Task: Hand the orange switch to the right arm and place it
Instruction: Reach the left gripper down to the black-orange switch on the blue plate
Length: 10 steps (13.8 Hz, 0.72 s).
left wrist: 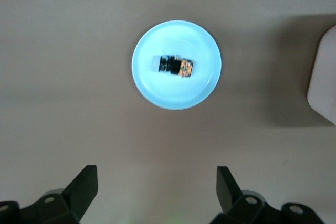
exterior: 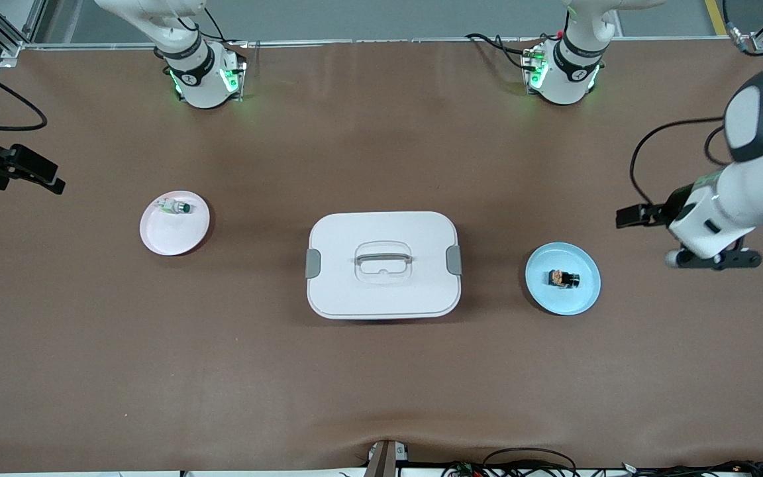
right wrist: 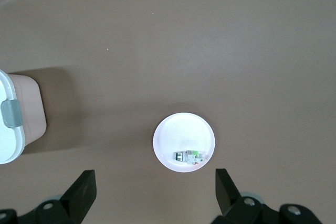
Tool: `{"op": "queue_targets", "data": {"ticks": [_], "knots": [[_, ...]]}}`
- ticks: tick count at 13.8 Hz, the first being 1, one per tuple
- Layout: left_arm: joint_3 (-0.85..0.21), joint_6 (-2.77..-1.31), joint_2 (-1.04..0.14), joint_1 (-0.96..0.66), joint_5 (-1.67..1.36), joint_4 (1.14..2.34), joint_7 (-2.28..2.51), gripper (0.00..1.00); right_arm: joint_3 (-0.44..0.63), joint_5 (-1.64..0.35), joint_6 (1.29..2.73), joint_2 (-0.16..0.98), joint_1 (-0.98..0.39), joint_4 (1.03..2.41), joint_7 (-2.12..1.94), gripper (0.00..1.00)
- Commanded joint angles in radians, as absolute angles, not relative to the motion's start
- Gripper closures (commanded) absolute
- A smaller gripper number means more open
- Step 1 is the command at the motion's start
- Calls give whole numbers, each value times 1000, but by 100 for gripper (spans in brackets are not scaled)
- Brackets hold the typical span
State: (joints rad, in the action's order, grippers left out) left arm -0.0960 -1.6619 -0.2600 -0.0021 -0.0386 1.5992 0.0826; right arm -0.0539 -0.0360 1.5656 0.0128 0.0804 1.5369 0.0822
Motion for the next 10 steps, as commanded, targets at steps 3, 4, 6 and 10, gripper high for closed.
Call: {"op": "queue_targets", "data": {"ticks": [3,4,6,10], "knots": [[-100,-1776,-354,-32,-32,1611,80,0,-63,-49,1563,-2,97,1545,86,0],[-100,-1810,-374,-38,-34,1621,81,0,-63,-49,1563,-2,95,1545,86,0],[-100,-1847,-420,-46,-32,1628,83,0,-63,-49,1563,2,97,1545,86,0],[-100,-1949,-498,-64,-25,1644,84,0,-63,-49,1563,2,97,1548,86,0]]}}
